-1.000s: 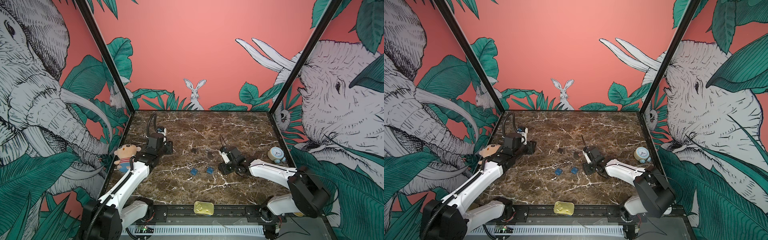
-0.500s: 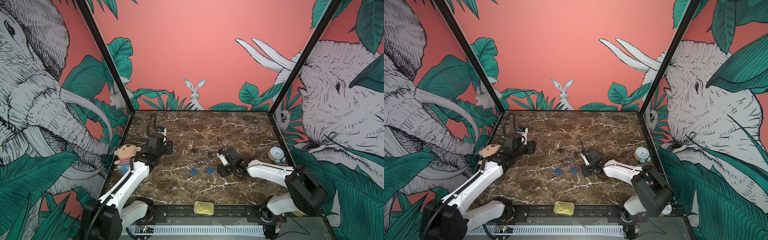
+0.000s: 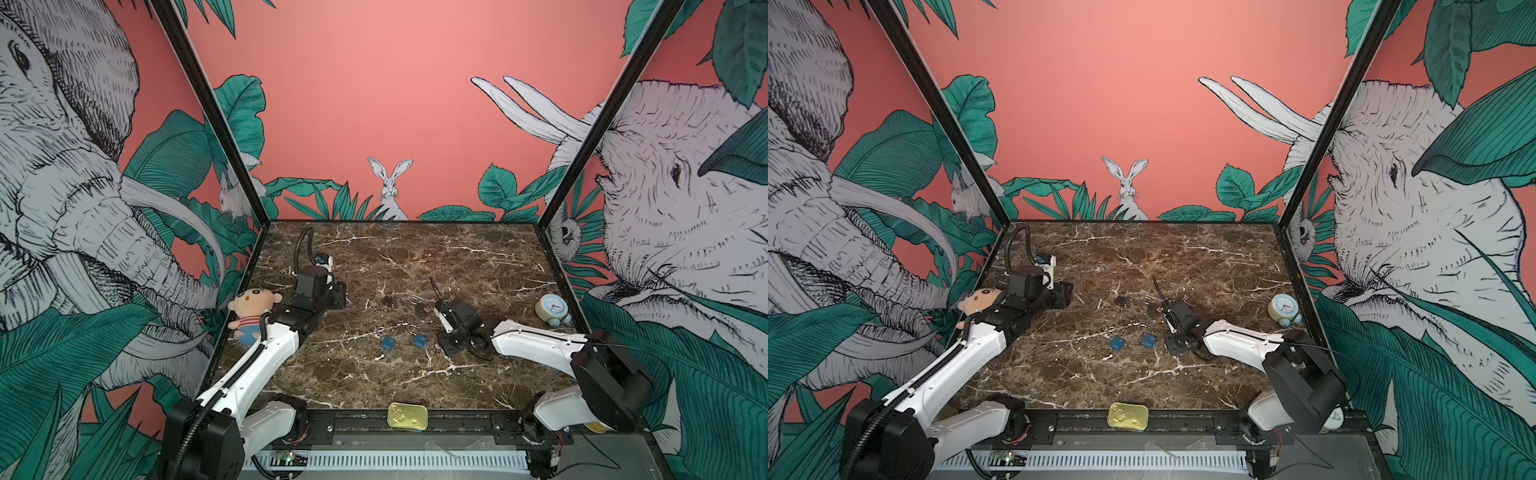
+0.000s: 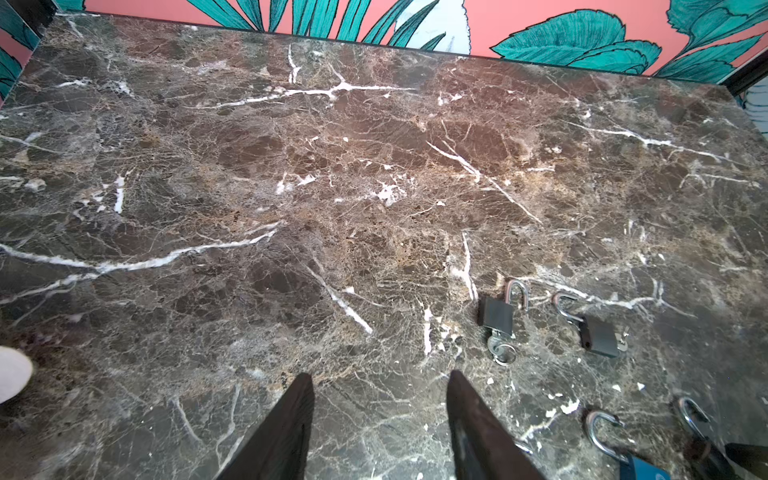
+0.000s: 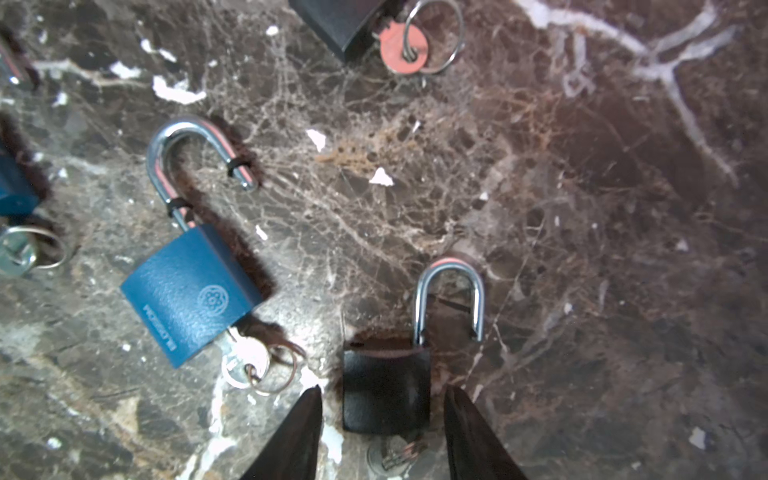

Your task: Lock with the key

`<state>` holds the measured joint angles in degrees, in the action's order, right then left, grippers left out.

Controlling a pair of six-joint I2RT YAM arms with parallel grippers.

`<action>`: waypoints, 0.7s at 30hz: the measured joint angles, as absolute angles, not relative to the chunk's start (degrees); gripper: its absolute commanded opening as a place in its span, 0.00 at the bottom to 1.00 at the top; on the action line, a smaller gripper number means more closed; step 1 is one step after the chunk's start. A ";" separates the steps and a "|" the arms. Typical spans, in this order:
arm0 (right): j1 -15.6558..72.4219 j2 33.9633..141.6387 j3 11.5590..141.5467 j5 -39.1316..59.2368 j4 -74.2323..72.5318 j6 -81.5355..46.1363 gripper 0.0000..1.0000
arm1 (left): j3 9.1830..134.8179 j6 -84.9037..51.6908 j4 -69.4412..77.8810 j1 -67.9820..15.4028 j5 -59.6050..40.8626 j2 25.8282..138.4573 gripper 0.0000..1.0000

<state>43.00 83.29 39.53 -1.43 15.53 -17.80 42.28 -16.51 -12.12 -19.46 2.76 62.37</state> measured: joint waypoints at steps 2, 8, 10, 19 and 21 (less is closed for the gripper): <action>43.40 83.68 39.75 -2.13 15.55 -17.78 0.45 | 42.28 -16.51 -12.12 -19.46 2.76 62.37 0.54; 44.38 85.49 40.42 -3.86 16.05 -17.61 0.41 | 42.28 -16.51 -12.12 -19.46 2.79 62.37 0.54; 44.77 86.21 40.86 -4.36 16.32 -17.61 0.41 | 42.26 -16.51 -12.12 -19.46 2.79 62.37 0.54; 45.87 87.94 42.65 -5.87 17.12 -17.54 0.31 | 42.28 -16.49 -12.12 -19.46 2.81 62.37 0.54; 46.11 88.14 43.00 -6.24 17.50 -17.43 0.28 | 42.28 -16.47 -12.14 -19.46 2.83 62.37 0.54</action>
